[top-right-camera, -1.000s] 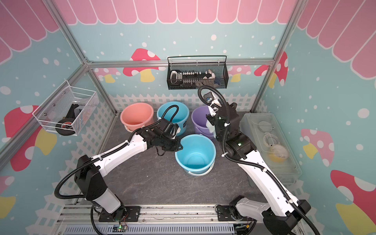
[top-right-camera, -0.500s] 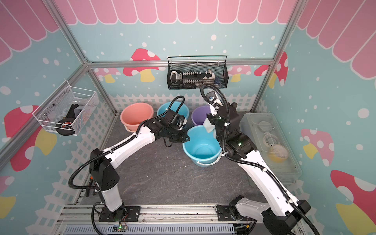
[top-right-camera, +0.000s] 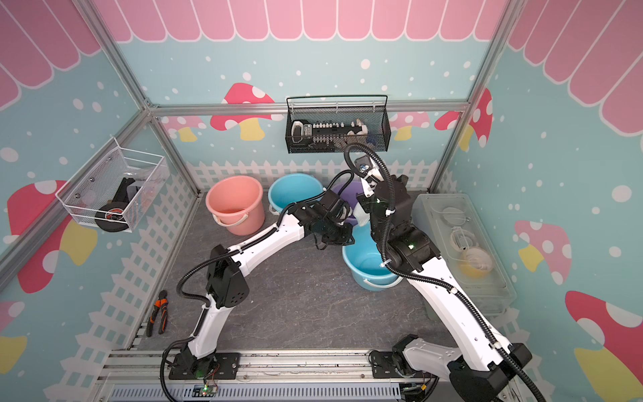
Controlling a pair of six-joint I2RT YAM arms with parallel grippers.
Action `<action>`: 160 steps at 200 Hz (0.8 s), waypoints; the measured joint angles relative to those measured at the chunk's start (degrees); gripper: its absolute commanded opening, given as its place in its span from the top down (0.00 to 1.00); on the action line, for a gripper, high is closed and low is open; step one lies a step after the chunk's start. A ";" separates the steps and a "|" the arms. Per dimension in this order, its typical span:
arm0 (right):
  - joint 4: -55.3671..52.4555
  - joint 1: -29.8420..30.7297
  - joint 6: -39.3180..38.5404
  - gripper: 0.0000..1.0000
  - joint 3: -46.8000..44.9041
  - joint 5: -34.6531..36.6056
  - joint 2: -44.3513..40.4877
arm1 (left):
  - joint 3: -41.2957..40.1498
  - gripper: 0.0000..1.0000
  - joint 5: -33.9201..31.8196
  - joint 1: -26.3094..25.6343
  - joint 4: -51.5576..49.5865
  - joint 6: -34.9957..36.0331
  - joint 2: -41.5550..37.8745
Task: Wipe the inside of the bucket with a cloth
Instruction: Place the bucket at the center of the board.
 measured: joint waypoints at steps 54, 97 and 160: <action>0.17 0.00 -0.61 1.00 0.00 0.07 -0.44 | 12.07 1.00 -4.28 -0.22 0.04 -2.40 8.09; 0.20 0.00 -0.79 1.00 0.00 0.04 -0.81 | 15.50 0.87 -10.23 0.24 -0.24 -3.45 9.29; 0.20 0.00 -0.81 1.00 0.02 0.02 -0.92 | 17.29 0.60 -11.06 2.10 1.29 -4.70 9.68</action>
